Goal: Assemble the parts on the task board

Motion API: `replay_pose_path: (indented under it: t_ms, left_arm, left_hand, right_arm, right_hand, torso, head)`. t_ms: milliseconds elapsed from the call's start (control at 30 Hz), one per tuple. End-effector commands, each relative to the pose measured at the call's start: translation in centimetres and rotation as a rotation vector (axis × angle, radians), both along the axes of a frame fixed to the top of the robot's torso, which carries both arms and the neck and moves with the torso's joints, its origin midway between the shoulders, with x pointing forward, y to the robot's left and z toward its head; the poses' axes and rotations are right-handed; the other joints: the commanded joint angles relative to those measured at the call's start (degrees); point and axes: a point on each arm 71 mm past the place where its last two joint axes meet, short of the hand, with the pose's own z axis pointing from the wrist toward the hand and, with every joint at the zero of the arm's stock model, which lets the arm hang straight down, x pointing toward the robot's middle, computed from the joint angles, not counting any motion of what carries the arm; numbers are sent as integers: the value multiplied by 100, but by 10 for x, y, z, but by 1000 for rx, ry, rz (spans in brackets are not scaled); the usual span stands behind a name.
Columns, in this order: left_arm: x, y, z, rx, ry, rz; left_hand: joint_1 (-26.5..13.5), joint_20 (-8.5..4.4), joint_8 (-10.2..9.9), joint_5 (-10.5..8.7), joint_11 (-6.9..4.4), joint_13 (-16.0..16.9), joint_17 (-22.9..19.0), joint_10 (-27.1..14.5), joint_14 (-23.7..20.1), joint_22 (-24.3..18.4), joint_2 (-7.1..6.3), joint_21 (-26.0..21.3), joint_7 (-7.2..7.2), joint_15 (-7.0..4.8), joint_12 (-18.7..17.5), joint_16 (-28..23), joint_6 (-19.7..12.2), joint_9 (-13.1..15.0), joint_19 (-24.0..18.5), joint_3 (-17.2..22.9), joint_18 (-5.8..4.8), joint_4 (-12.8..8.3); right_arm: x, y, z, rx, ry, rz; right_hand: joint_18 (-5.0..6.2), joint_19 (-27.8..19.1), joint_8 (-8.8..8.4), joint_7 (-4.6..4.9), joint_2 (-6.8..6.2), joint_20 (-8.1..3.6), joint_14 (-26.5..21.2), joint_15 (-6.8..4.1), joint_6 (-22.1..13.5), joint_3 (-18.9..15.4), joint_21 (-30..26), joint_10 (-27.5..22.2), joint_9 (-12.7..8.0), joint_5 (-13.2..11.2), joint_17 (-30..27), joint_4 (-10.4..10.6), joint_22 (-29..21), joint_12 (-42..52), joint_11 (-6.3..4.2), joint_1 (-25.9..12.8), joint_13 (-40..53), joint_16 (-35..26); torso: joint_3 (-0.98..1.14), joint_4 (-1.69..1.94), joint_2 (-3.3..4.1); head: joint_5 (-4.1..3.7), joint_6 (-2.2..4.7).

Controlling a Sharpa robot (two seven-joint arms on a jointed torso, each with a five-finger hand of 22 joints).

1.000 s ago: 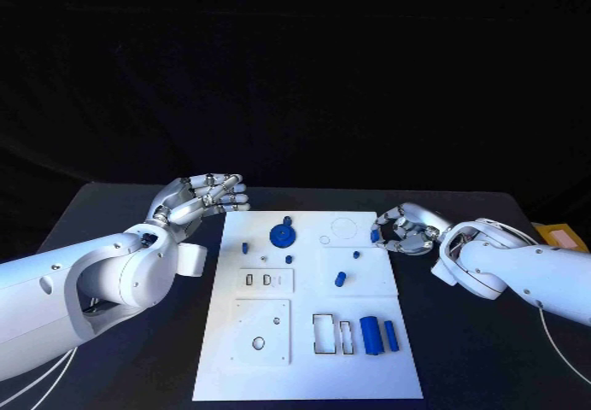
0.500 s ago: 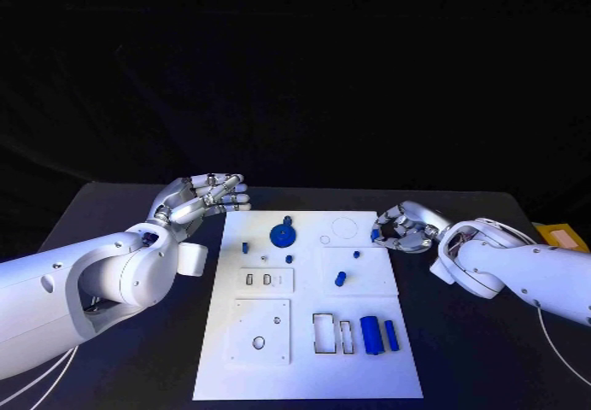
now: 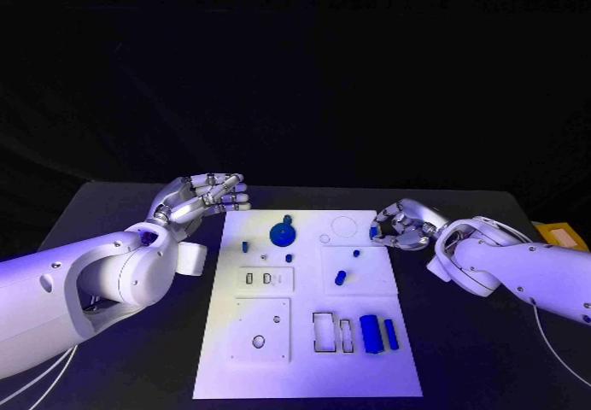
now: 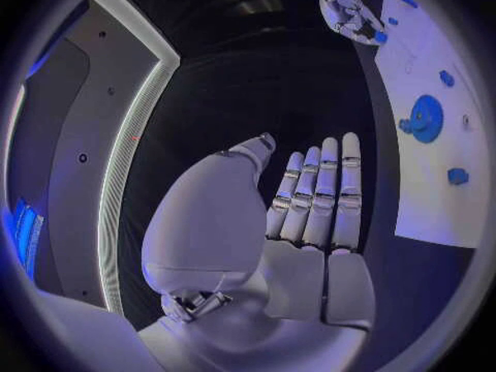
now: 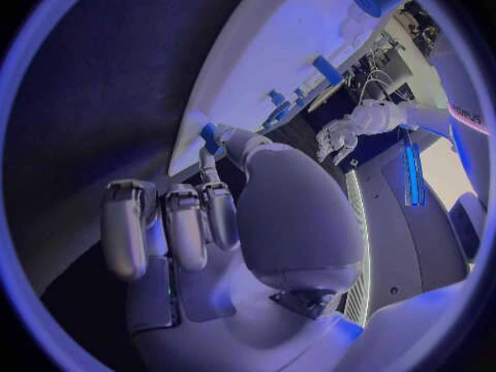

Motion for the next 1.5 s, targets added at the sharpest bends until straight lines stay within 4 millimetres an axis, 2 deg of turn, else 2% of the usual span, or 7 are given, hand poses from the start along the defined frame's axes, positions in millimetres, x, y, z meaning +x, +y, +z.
replay_pose_path:
  t_ms: [33, 133, 200, 267, 667, 867, 1500]
  left_arm:
    - [-1, -2, 1, -11, -1, -21]
    - [-1, -2, 1, -11, 0, -21]
    - [-1, -2, 1, -11, 0, -21]
    - [0, -1, 1, -10, 1, -20]
    - [2, 4, -1, -3, 3, -5]
    - [4, 6, -2, 0, 5, 1]
    - [9, 5, -8, 10, 19, 8]
  left_hand:
    - [-48, 0, -26, -23, 33, 10, 6, 9, -37, -9, -28, -28, 217, -13, -21, -13, -36, -10, -33, 32, 67, 3]
    - [-48, 0, -26, -23, 33, 10, 6, 9, -37, -9, -28, -28, 217, -13, -21, -13, -36, -10, -33, 32, 67, 3]
    - [-48, 0, -26, -23, 33, 10, 6, 9, -37, -9, -28, -28, 217, -13, -21, -13, -36, -10, -33, 32, 67, 3]
    - [-48, 0, -26, -23, 33, 10, 6, 9, -37, -9, -28, -28, 217, -13, -21, -13, -36, -10, -33, 32, 67, 3]
    - [-54, 2, -30, -23, 34, 10, 16, 12, -38, -14, -29, -27, 218, -11, -33, -26, -35, -12, -36, 57, 67, -7]
    - [-50, 2, -29, -23, 31, 11, 18, 18, -37, -15, -29, -26, 214, -12, -33, -28, -32, -11, -37, 63, 68, -12]
    - [-44, 0, -22, -23, 21, 14, 25, 43, -30, -17, -34, -24, 200, -18, -28, -31, -15, -8, -36, 81, 70, -25]
  right_arm:
    - [-1, 1, 1, 5, -18, -12]
    - [-2, 4, 3, 14, -37, -12]
    - [-4, 7, 5, 23, -49, -9]
    - [-7, 11, 7, 34, -60, -4]
    - [-27, 52, 26, 92, -99, 53]
    - [-33, 84, 30, 101, -103, 94]
    - [-54, 175, 9, 44, -100, 224]
  right_hand:
    - [-78, 131, 45, -14, 47, -45, 608, -36, 41, 24, 37, -1, 27, -14, 1509, -8, 1015, 34, -50, -10, 794, 25]
    - [-85, 148, 67, -31, 54, -64, 608, -55, 53, 22, 56, 20, 44, 50, 1509, -3, 1033, 50, -69, -43, 814, 25]
    - [-90, 162, 96, -50, 0, -94, 608, -80, 42, -21, 69, 40, 75, 378, 1509, 43, 1050, 61, -90, -185, 831, 25]
    - [-94, 173, 107, -55, -2, -101, 608, -84, 42, -31, 83, 50, 85, 449, 1509, 60, 1063, 68, -95, -222, 840, 25]
    - [-104, 200, 131, -70, 3, -111, 608, -93, 55, -66, 113, 81, 105, 476, 1509, 118, 1092, 93, -106, -318, 872, 25]
    - [-106, 207, 150, -87, 14, -119, 608, -103, 68, -76, 120, 85, 119, 395, 1509, 130, 1099, 94, -120, -337, 874, 25]
    - [-103, 202, 171, -102, 27, -129, 608, -117, 83, -63, 112, 79, 134, 357, 1509, 104, 1095, 85, -134, -307, 865, 25]
  torso:
    - [0, -1, -1]
    - [1, -1, -4]
    - [1, -2, -4]
    - [0, -3, -9]
    - [-5, -16, -38]
    - [-10, -24, -83]
    - [-44, -6, -156]
  head:
    - [2, -5]
    - [8, -5]
    - [8, -6]
    - [7, -6]
    - [40, -28]
    - [150, -57]
    - [297, -180]
